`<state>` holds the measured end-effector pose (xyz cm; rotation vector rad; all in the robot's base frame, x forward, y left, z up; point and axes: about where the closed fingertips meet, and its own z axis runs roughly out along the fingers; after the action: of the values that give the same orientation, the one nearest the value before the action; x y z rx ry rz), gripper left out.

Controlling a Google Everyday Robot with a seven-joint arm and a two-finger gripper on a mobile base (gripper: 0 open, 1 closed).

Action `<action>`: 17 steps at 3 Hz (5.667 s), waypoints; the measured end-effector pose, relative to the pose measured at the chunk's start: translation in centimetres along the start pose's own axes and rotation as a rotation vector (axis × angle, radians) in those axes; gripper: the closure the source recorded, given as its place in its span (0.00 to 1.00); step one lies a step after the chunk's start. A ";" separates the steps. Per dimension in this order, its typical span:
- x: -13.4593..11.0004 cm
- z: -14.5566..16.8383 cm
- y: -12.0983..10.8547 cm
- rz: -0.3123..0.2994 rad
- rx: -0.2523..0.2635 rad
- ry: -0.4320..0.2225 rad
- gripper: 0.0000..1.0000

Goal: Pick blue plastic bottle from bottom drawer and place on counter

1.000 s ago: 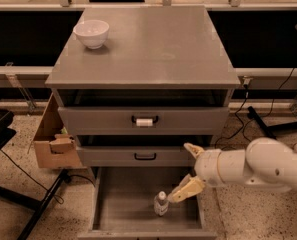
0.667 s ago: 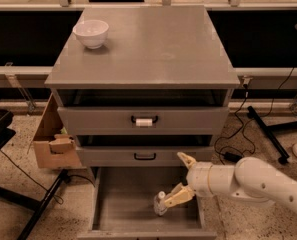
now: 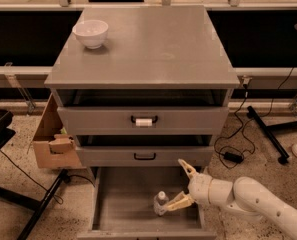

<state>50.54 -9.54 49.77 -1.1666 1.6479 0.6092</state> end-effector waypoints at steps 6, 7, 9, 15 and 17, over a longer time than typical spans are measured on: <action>17.2 7.4 -3.9 -0.059 -0.092 -0.058 0.00; 18.8 8.3 -4.4 -0.064 -0.098 -0.071 0.00; 22.3 10.8 -3.4 0.000 -0.134 -0.118 0.00; 23.5 14.1 0.4 0.112 -0.220 -0.173 0.96; 8.2 3.0 0.5 0.042 -0.205 -0.231 1.00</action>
Offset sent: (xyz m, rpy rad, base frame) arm 0.0001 -0.0022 -0.1581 0.1844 0.1341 0.0689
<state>50.98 -10.16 41.04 -1.1609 1.4416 0.9215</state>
